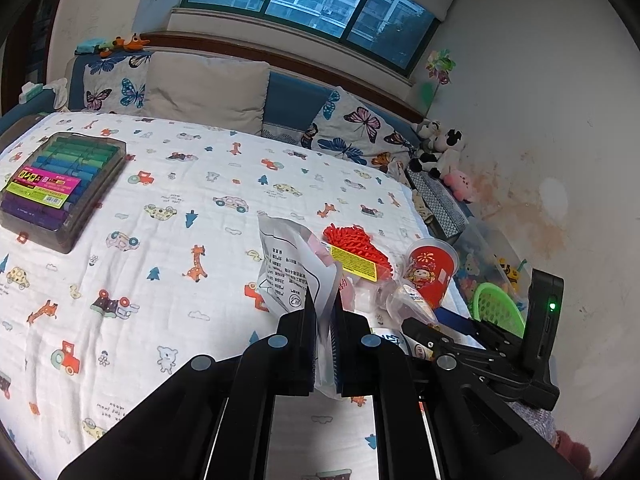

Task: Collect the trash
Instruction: 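Grasp the jelly cup with the right tool while the left tool holds the bag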

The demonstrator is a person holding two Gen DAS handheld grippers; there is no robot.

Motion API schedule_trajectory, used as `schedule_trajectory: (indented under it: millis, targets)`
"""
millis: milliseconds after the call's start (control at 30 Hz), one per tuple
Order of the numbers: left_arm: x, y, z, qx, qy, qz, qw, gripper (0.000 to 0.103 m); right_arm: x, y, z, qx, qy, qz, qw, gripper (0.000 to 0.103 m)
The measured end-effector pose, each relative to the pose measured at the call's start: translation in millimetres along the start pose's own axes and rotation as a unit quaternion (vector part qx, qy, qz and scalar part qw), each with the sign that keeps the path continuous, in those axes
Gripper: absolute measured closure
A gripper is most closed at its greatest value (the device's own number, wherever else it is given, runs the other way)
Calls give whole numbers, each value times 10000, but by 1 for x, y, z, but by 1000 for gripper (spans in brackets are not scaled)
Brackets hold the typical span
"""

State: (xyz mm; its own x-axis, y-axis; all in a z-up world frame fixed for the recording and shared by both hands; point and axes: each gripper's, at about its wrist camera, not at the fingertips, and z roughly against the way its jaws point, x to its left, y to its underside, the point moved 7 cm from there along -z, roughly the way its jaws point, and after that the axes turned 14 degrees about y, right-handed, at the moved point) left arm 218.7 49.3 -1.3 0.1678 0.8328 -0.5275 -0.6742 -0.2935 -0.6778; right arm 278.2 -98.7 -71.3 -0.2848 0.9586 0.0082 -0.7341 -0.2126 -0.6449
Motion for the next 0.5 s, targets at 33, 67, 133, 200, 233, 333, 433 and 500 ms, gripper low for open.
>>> schedule_trajectory:
  millis: [33,67,133,200,233,333,433,500]
  targets:
    - [0,0,-1,5,9,8,10000,96,0,0,-1,9,-13,-19,10000,27]
    - [0,0,-2,9,17,15,10000,96,1,0,-2,23,-32,-43,10000,27]
    - [0,0,-2,10,24,16,10000,96,1,-3,-6,45,-97,-149,9998,27]
    - [-1,0,-3,19,29,17,10000,96,3,-6,-8,42,-182,-273,9995,27]
    - [-1,0,-3,23,30,14,10000,96,3,-8,-9,43,-224,-336,9992,27]
    - [-2,-1,-4,29,34,-10,10000,96,4,-11,-11,46,-278,-456,9986,34]
    - [-3,-1,-5,45,50,-16,10000,96,3,-11,-12,8,-230,-473,9986,37]
    - [-5,0,-4,45,54,-47,10000,96,2,-11,-8,-35,-258,-480,9985,37]
